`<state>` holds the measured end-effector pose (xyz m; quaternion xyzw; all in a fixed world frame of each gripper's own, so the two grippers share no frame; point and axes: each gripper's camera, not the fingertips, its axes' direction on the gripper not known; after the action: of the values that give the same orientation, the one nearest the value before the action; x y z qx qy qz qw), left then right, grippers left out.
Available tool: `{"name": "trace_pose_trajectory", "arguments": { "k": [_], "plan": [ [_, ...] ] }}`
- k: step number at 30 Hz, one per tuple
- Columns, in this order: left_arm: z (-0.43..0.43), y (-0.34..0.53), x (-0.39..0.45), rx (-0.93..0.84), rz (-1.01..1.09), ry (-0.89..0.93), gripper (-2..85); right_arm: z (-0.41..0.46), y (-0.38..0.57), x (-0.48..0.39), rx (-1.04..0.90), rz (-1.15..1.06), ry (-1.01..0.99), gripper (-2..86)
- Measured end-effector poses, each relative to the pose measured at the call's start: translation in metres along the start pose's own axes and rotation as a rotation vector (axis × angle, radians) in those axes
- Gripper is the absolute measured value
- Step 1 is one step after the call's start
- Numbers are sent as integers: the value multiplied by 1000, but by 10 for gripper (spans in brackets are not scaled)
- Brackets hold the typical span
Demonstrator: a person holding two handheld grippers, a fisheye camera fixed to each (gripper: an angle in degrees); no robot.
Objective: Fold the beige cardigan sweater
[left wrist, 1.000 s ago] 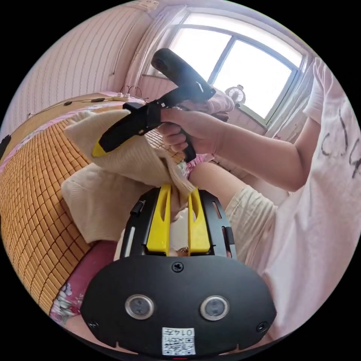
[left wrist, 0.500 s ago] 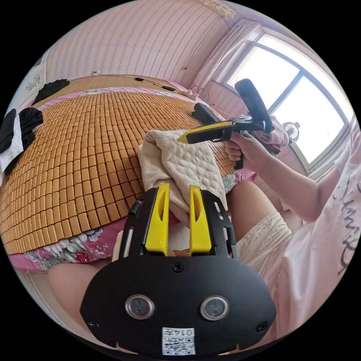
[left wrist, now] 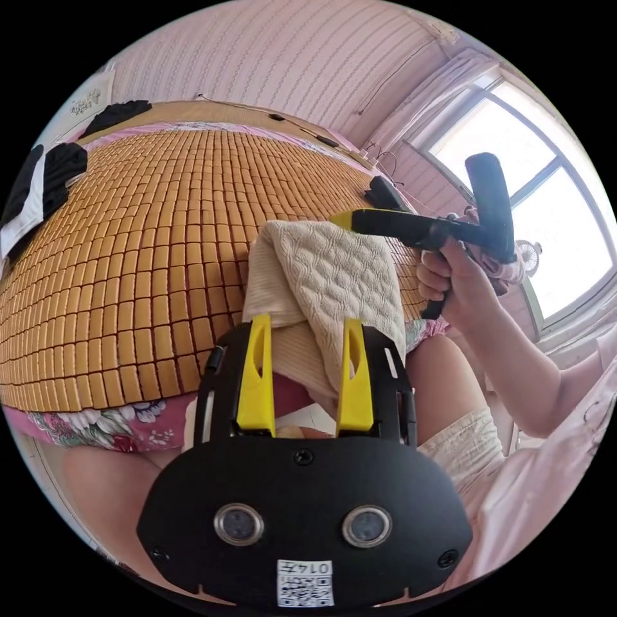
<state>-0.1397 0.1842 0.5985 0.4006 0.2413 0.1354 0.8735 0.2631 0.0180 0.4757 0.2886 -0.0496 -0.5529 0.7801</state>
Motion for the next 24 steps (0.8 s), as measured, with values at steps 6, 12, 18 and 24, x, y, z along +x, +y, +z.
{"name": "trace_pose_trajectory", "arguments": {
  "k": [6,12,18,24],
  "plan": [
    [16,-21,-9,-10,-29,-36,182,-40,56,75,49,281,68,117],
    [38,-38,-18,-58,-38,-31,191,-55,72,119,27,459,73,202],
    [42,-53,-33,-92,-44,80,152,-20,54,125,-137,405,-158,151],
    [40,-60,-61,-66,-132,216,96,-42,-1,95,-144,232,-117,96]
  ]
}}
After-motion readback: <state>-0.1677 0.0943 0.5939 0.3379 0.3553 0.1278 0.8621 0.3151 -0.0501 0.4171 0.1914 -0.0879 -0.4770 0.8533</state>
